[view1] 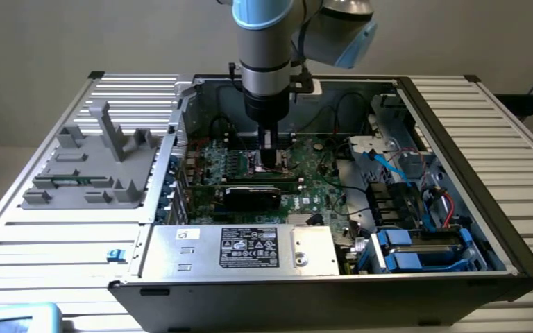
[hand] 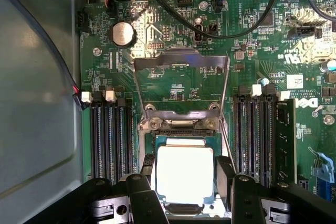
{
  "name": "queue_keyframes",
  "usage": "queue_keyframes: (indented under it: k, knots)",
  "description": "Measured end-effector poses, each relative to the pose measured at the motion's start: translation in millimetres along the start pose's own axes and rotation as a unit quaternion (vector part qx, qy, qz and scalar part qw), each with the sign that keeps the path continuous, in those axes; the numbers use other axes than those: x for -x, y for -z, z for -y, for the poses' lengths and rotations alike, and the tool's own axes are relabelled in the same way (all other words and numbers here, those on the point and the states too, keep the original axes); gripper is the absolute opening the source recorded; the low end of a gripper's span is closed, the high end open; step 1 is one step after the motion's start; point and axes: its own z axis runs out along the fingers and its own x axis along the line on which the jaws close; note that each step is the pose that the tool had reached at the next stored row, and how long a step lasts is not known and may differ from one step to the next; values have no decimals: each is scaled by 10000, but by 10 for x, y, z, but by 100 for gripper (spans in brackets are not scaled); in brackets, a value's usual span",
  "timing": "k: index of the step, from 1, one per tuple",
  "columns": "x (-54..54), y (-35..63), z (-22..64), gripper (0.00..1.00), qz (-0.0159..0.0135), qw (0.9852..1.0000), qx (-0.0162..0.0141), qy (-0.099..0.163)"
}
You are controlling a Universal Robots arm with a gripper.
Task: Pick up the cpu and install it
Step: 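Place the cpu into insertion slot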
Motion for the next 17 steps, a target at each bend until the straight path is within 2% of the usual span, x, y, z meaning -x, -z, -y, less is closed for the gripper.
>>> queue_keyframes:
  k: [6,7,9,10,14,17]
  knots:
    - [-6,-21,1,55,1,10000,-51,-3]
    - [-7,-25,2,55,0,10000,-63,-3]
    - [-7,-26,2,55,4,9999,-107,-6]
    - [-7,-26,3,55,5,9999,-115,-7]
    - [-18,-29,3,55,4,9999,-121,-7]
    - [-47,-32,4,55,18,9999,-121,9]
